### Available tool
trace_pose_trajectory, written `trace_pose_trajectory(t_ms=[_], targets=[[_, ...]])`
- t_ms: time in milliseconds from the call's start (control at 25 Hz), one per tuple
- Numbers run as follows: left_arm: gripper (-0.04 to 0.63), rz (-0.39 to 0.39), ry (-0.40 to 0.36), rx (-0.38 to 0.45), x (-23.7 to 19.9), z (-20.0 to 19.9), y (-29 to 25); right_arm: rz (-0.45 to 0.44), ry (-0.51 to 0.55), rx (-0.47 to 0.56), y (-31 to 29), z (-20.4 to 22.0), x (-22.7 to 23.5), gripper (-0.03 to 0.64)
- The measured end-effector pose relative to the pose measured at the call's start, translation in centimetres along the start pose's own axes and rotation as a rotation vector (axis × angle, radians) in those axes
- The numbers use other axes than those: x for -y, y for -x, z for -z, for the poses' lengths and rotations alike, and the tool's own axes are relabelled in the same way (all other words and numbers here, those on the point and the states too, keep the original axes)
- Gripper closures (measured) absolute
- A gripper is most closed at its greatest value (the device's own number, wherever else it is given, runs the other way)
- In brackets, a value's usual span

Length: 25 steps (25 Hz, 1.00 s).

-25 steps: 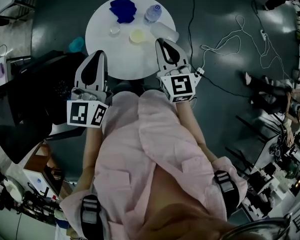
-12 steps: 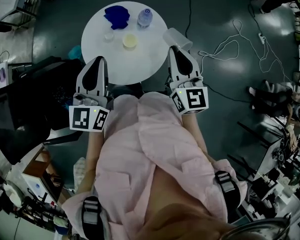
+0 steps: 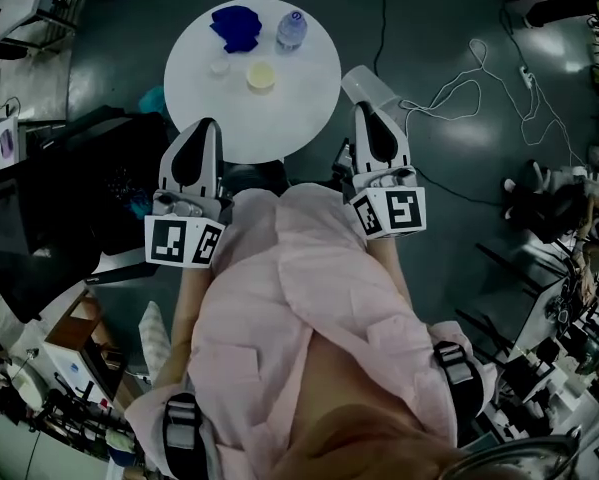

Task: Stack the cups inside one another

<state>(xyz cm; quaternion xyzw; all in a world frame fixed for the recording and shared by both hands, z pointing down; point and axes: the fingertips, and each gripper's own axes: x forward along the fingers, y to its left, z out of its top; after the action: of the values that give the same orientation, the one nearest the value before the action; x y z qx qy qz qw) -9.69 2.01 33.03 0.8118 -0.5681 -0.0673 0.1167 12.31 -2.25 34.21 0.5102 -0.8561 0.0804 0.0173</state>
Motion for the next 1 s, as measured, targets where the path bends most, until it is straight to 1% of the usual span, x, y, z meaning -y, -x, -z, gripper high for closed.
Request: trace_pose_trajectory(t_ms=[280,640,1000], targets=[[0.575,0.014,0.004,-0.001,0.7,0.3,0.1,-0.002,-0.006,-0.002,0.3,0.1,-0.3,0.581],[0.575,-0.014,0.005,0.010,-0.5,0.0,1.0,-0.002,-0.006,-0.003,0.2,0.3,-1.2,0.581],[0.575,-0.007,0.011,0.010,-1.8,-0.6,1.5,0.028,-0.006,-0.002,0.0,0.0,-1.9,0.581]])
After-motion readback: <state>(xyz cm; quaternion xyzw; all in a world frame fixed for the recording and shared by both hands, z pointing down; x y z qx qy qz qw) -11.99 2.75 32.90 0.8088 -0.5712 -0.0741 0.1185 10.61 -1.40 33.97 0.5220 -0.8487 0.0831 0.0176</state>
